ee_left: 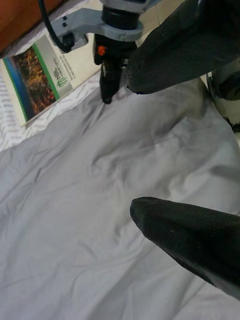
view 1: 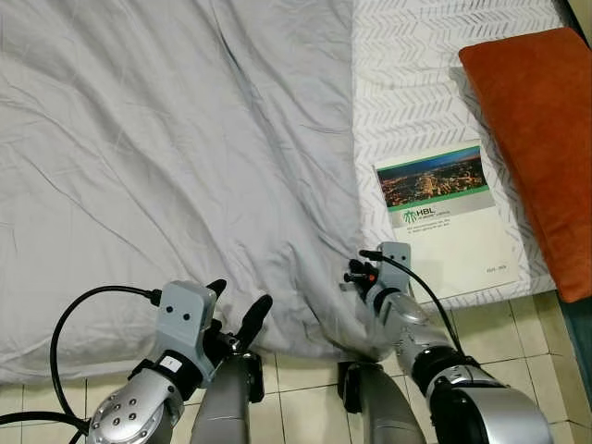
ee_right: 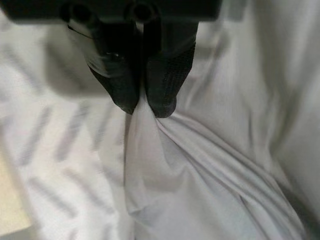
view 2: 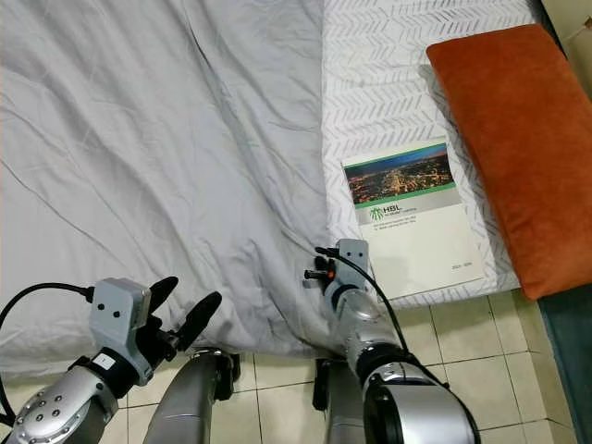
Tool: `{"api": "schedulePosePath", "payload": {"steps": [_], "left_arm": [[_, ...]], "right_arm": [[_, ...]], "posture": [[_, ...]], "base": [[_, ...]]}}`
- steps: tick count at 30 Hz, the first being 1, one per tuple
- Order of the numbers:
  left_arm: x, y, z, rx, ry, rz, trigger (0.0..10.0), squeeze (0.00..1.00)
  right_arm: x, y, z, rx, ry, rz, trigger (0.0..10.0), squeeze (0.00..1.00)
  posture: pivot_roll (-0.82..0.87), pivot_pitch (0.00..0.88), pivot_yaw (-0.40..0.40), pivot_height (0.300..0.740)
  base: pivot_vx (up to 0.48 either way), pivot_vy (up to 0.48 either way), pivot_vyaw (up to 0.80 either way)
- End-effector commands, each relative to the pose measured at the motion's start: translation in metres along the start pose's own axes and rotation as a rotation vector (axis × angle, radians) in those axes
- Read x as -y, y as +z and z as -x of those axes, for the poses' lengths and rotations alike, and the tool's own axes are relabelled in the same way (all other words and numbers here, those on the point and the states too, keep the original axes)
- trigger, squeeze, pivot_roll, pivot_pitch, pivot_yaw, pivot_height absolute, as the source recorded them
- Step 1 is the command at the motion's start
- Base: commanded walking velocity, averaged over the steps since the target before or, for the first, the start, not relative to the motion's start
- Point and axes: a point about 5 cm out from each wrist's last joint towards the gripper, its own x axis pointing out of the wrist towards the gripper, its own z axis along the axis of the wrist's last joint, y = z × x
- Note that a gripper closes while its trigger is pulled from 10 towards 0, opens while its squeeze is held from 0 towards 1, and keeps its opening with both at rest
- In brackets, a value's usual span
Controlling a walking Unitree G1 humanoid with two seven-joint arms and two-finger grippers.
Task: Clean up the room
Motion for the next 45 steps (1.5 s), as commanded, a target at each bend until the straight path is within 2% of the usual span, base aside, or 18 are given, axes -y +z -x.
{"api": "schedulePosePath", "payload": {"steps": [1,6,7,8,10,12,16,18,19,23,27,32,34,35,40,42,45], "left_arm": [[0.002,-0.01,0.004,-0.042,0.004,0.01,10.0,0.0],[0.002,-0.011,0.002,-0.042,-0.001,0.008,10.0,0.0],[0.002,-0.011,0.002,-0.042,-0.001,0.008,10.0,0.0],[0.002,-0.011,0.001,-0.042,-0.003,0.006,10.0,0.0],[0.001,-0.011,0.001,-0.041,-0.003,0.005,10.0,0.0],[0.0,-0.012,0.001,-0.046,-0.004,-0.002,10.0,0.0],[0.0,-0.013,0.001,-0.051,-0.009,-0.008,10.0,0.0],[0.001,-0.015,0.001,-0.065,-0.018,-0.028,10.0,0.0],[0.001,-0.015,0.001,-0.065,-0.018,-0.028,10.0,0.0],[0.0,-0.017,0.001,-0.07,-0.018,-0.027,10.0,0.0],[0.001,-0.019,0.001,-0.074,-0.024,-0.024,10.0,0.0],[0.004,-0.022,0.0,-0.09,-0.034,-0.026,10.0,0.0],[0.004,-0.026,-0.002,-0.103,-0.039,-0.025,10.0,0.0],[0.004,-0.029,-0.004,-0.11,-0.039,-0.024,10.0,0.0],[0.001,-0.041,-0.013,-0.126,-0.024,-0.025,10.0,0.0],[-0.003,-0.046,-0.017,-0.134,-0.006,-0.023,10.0,0.0],[-0.007,-0.053,-0.023,-0.144,0.003,-0.018,10.0,0.0]], "right_arm": [[0.017,-0.027,0.01,-0.102,-0.073,0.016,0.0,0.0],[0.055,-0.028,0.02,-0.132,-0.188,0.108,0.0,0.0],[0.055,-0.028,0.02,-0.132,-0.188,0.108,0.0,0.0],[0.064,-0.028,0.024,-0.142,-0.199,0.152,0.0,0.0],[0.067,-0.027,0.025,-0.145,-0.199,0.171,0.0,0.0],[0.083,-0.025,0.03,-0.156,-0.251,0.223,0.0,0.0],[0.093,-0.021,0.033,-0.154,-0.28,0.236,0.0,0.0],[0.097,-0.02,0.035,-0.16,-0.292,0.292,0.0,0.0],[0.097,-0.02,0.035,-0.16,-0.292,0.292,0.0,0.0],[0.113,-0.017,0.041,-0.164,-0.384,0.336,0.0,0.0],[0.115,-0.015,0.042,-0.171,-0.39,0.417,0.0,0.0],[0.116,-0.021,0.044,-0.196,-0.399,0.4,0.0,0.0],[0.115,-0.022,0.044,-0.202,-0.406,0.396,10.0,0.0],[0.112,-0.021,0.042,-0.188,-0.395,0.375,10.0,1.0],[0.098,-0.018,0.035,-0.129,-0.353,0.374,10.0,1.0],[0.093,-0.008,0.032,-0.069,-0.338,0.453,10.0,1.0],[0.093,-0.001,0.031,-0.031,-0.346,0.532,10.0,1.0]], "posture": [[0.14,0.695,-0.021,0.74],[0.13,0.694,-0.025,0.74],[0.13,0.694,-0.025,0.74],[0.13,0.693,-0.025,0.74],[0.13,0.693,-0.025,0.74],[0.12,0.695,-0.027,0.74],[0.12,0.696,-0.023,0.74],[0.12,0.696,-0.022,0.74],[0.12,0.696,-0.022,0.74],[0.12,0.693,-0.021,0.74],[0.12,0.695,-0.023,0.74],[0.12,0.684,-0.019,0.74],[0.11,0.682,-0.02,0.74],[0.11,0.674,-0.023,0.74],[0.1,0.607,-0.034,0.74],[0.09,0.537,-0.041,0.74],[0.08,0.505,-0.044,0.74]], "base": [[0.0,0.0,0.0],[0.0,0.0,0.0],[0.0,0.0,0.0],[0.0,0.0,0.0],[0.0,0.0,0.0],[0.0,0.0,0.0],[0.0,0.0,0.0],[0.0,0.0,0.0],[0.0,0.0,0.0],[0.0,0.0,0.0],[0.0,0.0,0.0],[0.0,0.0,0.0],[0.0,0.0,0.0],[0.0,0.0,0.0],[0.0,0.0,0.0],[0.0,0.0,0.0],[0.0,0.0,0.0]]}}
